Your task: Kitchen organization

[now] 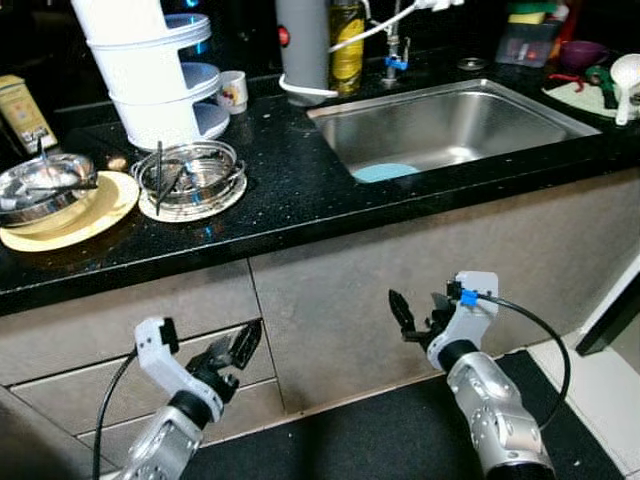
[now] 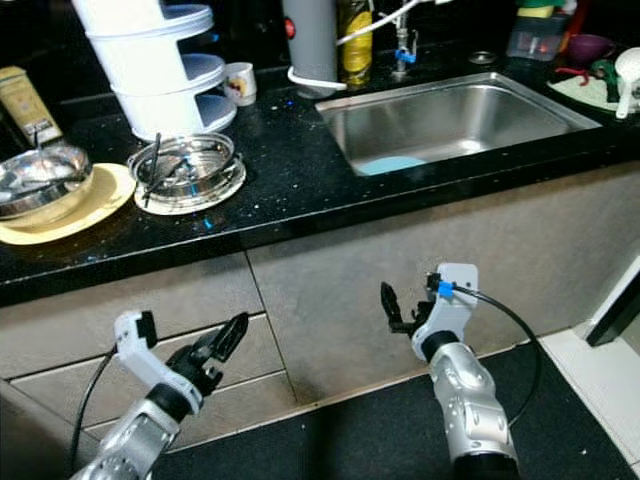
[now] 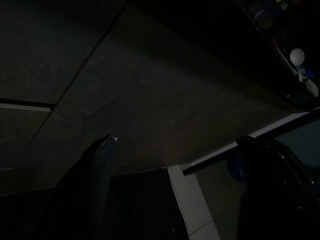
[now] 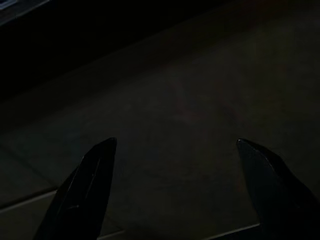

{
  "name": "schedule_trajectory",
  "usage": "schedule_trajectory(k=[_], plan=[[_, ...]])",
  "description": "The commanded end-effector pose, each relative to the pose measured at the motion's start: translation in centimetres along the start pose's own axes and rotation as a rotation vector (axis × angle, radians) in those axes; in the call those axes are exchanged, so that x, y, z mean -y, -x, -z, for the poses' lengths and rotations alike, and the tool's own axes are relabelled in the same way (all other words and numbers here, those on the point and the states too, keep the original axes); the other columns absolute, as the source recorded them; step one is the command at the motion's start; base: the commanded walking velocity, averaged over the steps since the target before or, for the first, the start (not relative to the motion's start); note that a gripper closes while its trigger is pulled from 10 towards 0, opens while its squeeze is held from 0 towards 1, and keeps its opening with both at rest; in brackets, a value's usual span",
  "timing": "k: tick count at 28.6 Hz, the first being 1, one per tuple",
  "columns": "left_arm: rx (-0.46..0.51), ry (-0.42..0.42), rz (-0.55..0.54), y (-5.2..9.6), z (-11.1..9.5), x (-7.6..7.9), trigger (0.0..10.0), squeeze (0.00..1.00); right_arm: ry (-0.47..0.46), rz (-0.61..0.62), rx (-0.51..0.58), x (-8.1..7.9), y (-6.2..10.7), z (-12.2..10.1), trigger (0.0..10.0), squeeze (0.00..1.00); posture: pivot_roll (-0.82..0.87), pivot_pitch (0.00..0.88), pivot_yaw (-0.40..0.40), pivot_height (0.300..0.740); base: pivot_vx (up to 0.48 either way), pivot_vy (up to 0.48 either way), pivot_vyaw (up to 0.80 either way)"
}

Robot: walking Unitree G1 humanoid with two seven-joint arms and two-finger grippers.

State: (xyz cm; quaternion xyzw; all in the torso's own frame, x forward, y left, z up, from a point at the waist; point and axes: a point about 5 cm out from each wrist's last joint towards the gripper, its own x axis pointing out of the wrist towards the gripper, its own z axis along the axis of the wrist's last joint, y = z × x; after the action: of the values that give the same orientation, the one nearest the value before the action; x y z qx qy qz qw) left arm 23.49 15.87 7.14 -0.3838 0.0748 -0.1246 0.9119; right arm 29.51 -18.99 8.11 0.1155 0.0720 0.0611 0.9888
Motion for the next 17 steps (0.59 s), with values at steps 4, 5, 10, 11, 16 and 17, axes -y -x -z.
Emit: schedule_trajectory(k=[4, 5, 10, 11, 16, 17], plan=[[-0.013, -0.017, -0.028, 0.1, -0.1, -0.6, 10.0, 0.00, -0.006, -0.024, 0.000, -0.8, -0.2, 0.2, 10.0, 0.00, -0.13, 0.000, 0.080, 0.740, 0.000, 0.000, 0.00], [-0.013, -0.017, -0.028, 0.1, -0.1, -0.6, 10.0, 0.00, -0.006, -0.024, 0.000, -0.8, -0.2, 0.2, 10.0, 0.00, -0.13, 0.000, 0.080, 0.740, 0.000, 0.000, 0.00], [-0.012, -0.020, -0.035, -0.4, -0.2, -0.9, 10.0, 0.00, -0.017, -0.048, 0.015, -1.4, -0.5, -0.1, 10.0, 0.00, -0.11, 0.000, 0.086, 0.740, 0.000, 0.000, 0.00], [-0.010, -0.019, -0.036, -0.6, -0.2, -1.0, 10.0, 0.00, -0.017, -0.052, 0.018, -1.5, -0.6, -0.2, 10.0, 0.00, -0.11, 0.000, 0.087, 0.740, 0.000, 0.000, 0.00], [-0.002, -0.034, -0.028, -1.2, -0.2, -0.5, 10.0, 0.00, -0.023, -0.073, 0.026, -2.0, -0.8, -0.4, 10.0, 0.00, -0.09, 0.000, 0.079, 0.740, 0.000, 0.000, 0.00], [-0.003, -0.036, -0.025, -1.2, -0.2, -0.4, 10.0, 0.00, -0.022, -0.075, 0.026, -2.0, -0.8, -0.4, 10.0, 0.00, -0.09, 0.000, 0.079, 0.740, 0.000, 0.000, 0.00]])
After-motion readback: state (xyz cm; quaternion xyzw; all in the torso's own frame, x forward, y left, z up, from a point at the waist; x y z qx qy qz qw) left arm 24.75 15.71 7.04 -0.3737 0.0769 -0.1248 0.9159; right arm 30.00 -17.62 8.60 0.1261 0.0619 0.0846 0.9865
